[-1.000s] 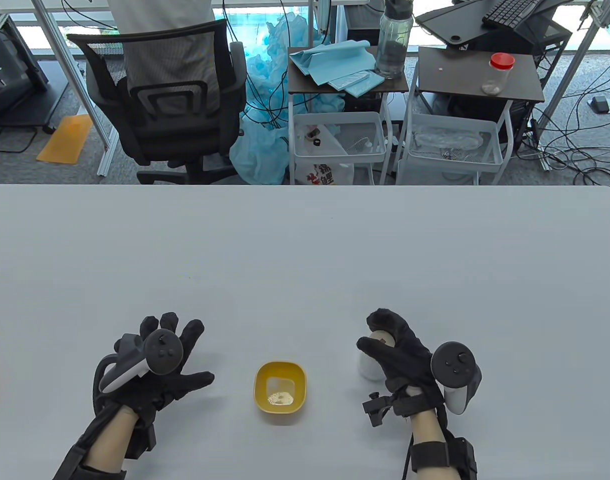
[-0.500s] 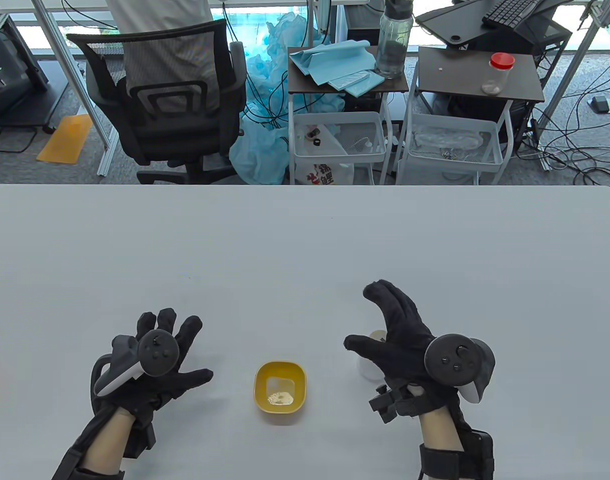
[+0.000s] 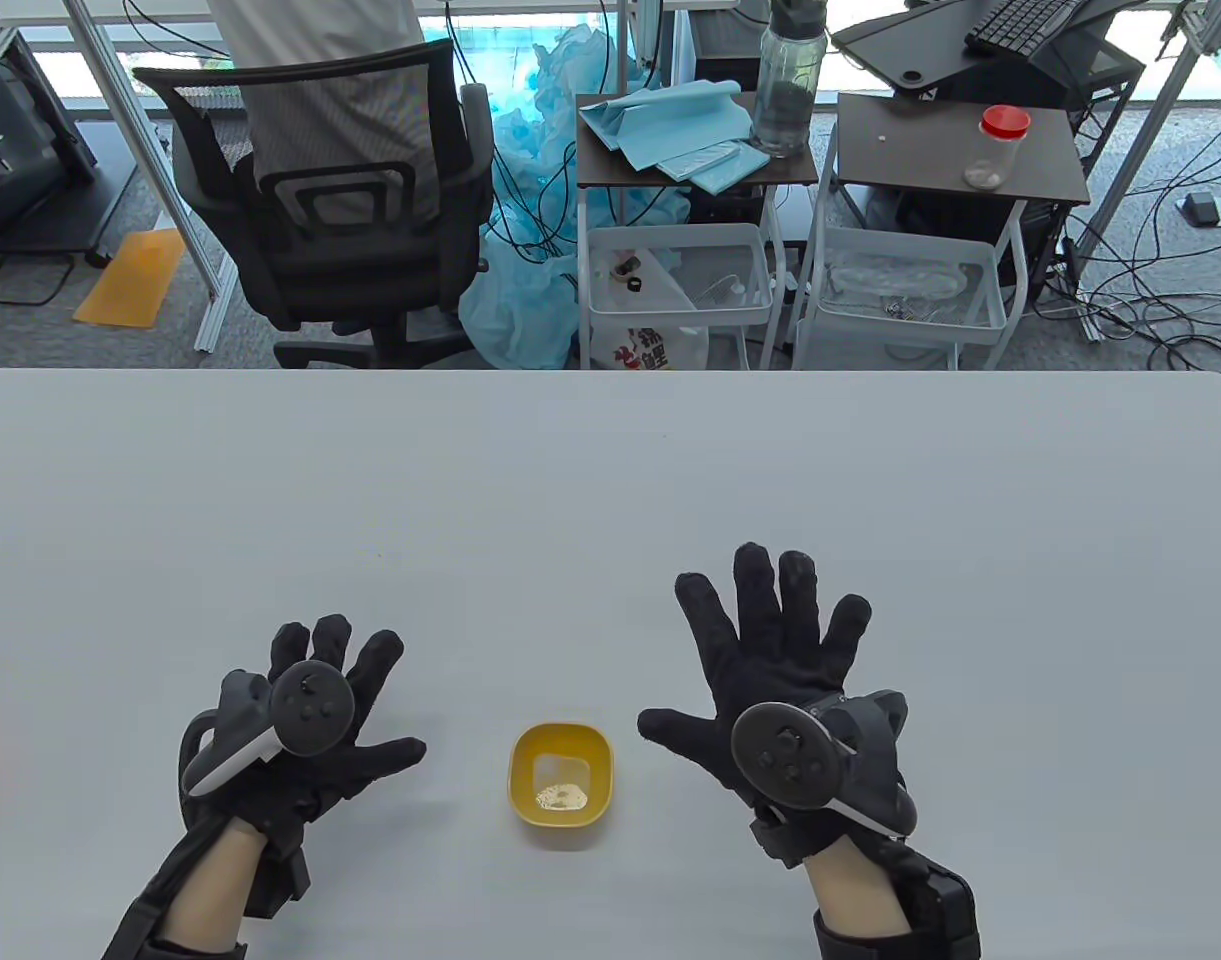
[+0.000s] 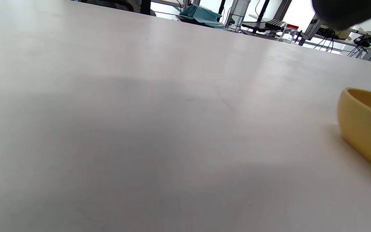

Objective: Invert dispenser and press with thumb onto small dish

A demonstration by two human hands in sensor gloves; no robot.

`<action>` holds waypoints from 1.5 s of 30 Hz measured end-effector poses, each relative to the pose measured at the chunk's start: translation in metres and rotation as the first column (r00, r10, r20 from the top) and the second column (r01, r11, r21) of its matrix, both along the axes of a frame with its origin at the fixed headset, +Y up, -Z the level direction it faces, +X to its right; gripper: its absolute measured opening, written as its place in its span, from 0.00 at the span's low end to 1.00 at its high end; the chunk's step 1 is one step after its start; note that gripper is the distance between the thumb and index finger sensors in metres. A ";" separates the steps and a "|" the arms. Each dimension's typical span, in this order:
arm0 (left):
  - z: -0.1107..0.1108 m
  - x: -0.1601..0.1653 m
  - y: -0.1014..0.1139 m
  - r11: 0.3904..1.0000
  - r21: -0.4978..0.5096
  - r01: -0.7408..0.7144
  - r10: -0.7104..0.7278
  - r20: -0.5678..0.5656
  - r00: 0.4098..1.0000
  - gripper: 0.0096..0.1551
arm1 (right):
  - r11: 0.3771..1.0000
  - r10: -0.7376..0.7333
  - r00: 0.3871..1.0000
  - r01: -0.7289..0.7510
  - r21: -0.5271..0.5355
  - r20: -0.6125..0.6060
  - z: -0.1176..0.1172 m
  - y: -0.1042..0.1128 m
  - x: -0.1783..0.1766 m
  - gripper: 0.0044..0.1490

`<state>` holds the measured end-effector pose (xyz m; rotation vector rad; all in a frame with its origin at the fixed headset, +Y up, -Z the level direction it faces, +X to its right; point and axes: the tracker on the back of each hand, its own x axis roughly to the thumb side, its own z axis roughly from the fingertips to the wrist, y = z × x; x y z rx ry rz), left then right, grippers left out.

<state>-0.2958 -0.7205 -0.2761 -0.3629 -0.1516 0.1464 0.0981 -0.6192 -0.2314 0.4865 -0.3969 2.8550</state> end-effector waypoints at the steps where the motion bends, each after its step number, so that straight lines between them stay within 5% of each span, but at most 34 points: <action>1: 0.000 0.000 0.000 1.000 0.000 0.000 0.000 0.001 1.000 0.57 | 0.999 0.032 0.999 -0.032 -0.014 0.018 0.000 -0.005 -0.002 0.69; 17: 0.001 0.003 -0.003 1.000 -0.009 0.018 -0.018 0.022 1.000 0.57 | 0.975 0.187 0.981 -0.181 -0.130 0.042 -0.009 -0.076 -0.017 0.70; 45: 0.000 0.002 0.000 0.999 -0.016 0.034 -0.034 0.024 0.999 0.57 | 0.977 0.151 0.988 -0.150 -0.150 -0.002 -0.008 -0.084 -0.020 0.69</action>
